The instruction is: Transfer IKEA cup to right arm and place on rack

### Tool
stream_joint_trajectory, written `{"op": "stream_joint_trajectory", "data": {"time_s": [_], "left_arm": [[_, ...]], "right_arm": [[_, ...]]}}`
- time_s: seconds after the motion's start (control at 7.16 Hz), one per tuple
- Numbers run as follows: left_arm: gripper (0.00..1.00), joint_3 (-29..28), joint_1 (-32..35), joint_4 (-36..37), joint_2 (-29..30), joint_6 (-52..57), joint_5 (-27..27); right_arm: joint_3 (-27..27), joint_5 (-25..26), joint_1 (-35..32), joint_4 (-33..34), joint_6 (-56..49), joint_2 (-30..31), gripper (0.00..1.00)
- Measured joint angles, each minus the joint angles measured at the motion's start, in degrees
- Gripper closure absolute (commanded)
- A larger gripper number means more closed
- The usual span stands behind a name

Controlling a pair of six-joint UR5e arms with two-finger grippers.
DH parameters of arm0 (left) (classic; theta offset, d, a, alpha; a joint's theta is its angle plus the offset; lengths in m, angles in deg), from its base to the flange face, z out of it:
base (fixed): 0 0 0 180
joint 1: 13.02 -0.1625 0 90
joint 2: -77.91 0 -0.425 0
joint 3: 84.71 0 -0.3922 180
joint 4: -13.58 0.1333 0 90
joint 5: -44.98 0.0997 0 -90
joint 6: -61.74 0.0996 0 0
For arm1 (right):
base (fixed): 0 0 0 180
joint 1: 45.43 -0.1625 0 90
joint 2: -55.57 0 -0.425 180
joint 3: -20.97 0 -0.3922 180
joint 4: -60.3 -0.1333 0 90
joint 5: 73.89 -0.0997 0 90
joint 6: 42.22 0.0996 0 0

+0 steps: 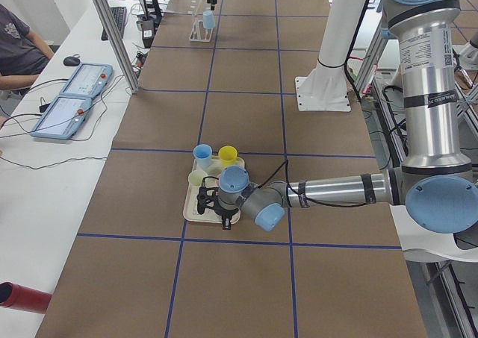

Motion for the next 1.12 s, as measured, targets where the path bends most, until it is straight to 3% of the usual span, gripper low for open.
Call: {"op": "stream_joint_trajectory", "data": {"time_s": [0.56,0.84,1.12], "left_arm": [[1.0,0.3,1.2,0.1,0.0,0.6,-2.5],[1.0,1.2,6.5,0.9,0.1,0.8,-6.7],[1.0,6.6,11.1,6.7,1.7,0.5,-8.9]], "right_arm": [[0.1,0.0,0.0,-0.1,0.0,0.2,0.01],[0.3,0.1,0.1,-0.1,0.0,0.2,0.01],[1.6,0.1,0.2,-0.1,0.3,0.2,0.02]]}}
